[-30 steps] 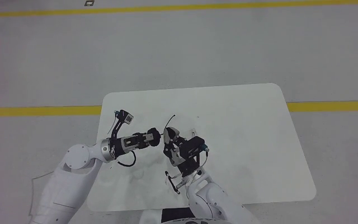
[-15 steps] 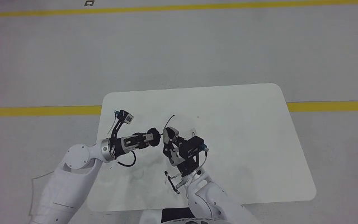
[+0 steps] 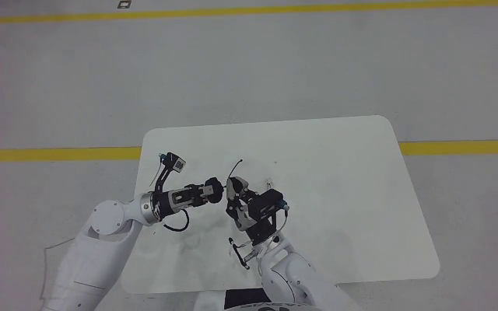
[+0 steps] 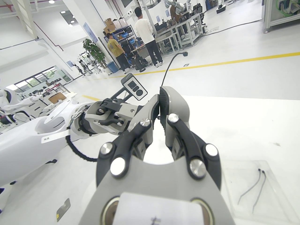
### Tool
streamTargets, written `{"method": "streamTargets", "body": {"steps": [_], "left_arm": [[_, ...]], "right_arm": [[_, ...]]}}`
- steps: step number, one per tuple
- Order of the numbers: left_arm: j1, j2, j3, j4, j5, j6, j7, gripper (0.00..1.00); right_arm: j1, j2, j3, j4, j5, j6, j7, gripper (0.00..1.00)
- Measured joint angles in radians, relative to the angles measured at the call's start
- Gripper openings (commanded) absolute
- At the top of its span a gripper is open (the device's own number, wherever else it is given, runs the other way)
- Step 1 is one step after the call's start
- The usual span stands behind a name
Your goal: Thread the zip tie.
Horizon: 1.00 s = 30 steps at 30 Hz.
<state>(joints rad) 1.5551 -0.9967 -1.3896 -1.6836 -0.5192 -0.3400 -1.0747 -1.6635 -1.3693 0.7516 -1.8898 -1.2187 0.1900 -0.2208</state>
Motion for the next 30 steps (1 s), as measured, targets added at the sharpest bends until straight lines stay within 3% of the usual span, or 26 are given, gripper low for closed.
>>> {"method": "streamTargets", "body": {"steps": [30], "left_arm": [[0.0,0.0,0.0,0.0,0.0,0.0,0.0,0.0]], "right_arm": [[-0.001,0.008,-0.004,-0.003,0.028,0.0,0.01,0.0]]}}
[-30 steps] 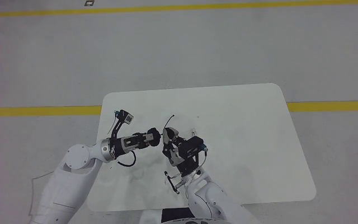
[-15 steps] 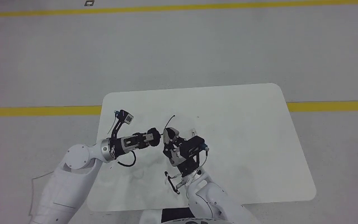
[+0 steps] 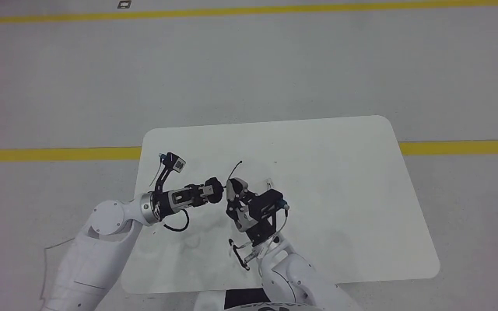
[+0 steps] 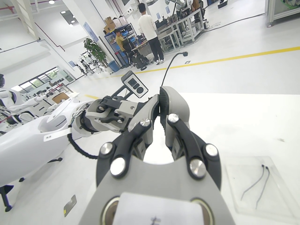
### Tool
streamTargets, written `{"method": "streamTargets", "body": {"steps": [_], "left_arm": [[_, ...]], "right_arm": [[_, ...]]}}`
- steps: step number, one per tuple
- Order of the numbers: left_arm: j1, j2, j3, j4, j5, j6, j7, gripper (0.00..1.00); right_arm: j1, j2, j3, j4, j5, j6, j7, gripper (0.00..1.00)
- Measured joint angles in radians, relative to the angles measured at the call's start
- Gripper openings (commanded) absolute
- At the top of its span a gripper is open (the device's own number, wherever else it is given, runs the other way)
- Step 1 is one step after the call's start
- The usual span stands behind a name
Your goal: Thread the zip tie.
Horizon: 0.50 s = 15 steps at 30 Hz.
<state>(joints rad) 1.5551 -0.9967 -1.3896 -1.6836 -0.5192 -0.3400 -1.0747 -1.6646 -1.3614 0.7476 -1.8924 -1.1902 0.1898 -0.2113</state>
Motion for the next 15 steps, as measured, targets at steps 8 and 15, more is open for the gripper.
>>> {"method": "streamTargets", "body": {"steps": [8,15], "left_arm": [[0.0,0.0,0.0,0.0,0.0,0.0,0.0,0.0],[0.0,0.0,0.0,0.0,0.0,0.0,0.0,0.0]], "right_arm": [[-0.006,0.006,0.002,-0.007,-0.005,-0.004,0.005,0.0],[-0.012,0.012,0.004,-0.015,-0.013,-0.003,0.011,0.0]]}}
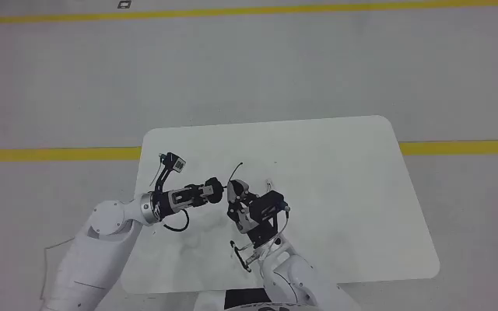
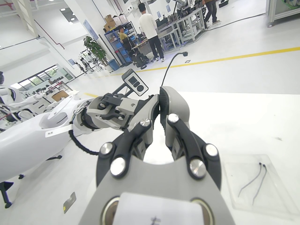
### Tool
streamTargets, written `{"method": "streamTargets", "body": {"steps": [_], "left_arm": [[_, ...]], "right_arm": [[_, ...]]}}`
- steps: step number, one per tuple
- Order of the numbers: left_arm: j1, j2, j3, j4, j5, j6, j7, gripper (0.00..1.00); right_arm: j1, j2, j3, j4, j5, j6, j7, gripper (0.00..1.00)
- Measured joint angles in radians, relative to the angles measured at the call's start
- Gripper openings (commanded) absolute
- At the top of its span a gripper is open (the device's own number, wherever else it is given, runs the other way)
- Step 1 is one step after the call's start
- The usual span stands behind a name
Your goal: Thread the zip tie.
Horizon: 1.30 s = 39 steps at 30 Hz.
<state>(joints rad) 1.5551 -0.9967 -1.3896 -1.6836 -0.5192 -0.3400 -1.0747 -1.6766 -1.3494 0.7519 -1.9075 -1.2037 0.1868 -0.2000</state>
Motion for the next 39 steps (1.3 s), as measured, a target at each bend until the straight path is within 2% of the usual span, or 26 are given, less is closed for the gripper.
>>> {"method": "streamTargets", "body": {"steps": [39], "left_arm": [[0.0,0.0,0.0,0.0,0.0,0.0,0.0,0.0]], "right_arm": [[0.005,0.0,-0.006,0.006,-0.013,-0.009,0.016,0.0]]}}
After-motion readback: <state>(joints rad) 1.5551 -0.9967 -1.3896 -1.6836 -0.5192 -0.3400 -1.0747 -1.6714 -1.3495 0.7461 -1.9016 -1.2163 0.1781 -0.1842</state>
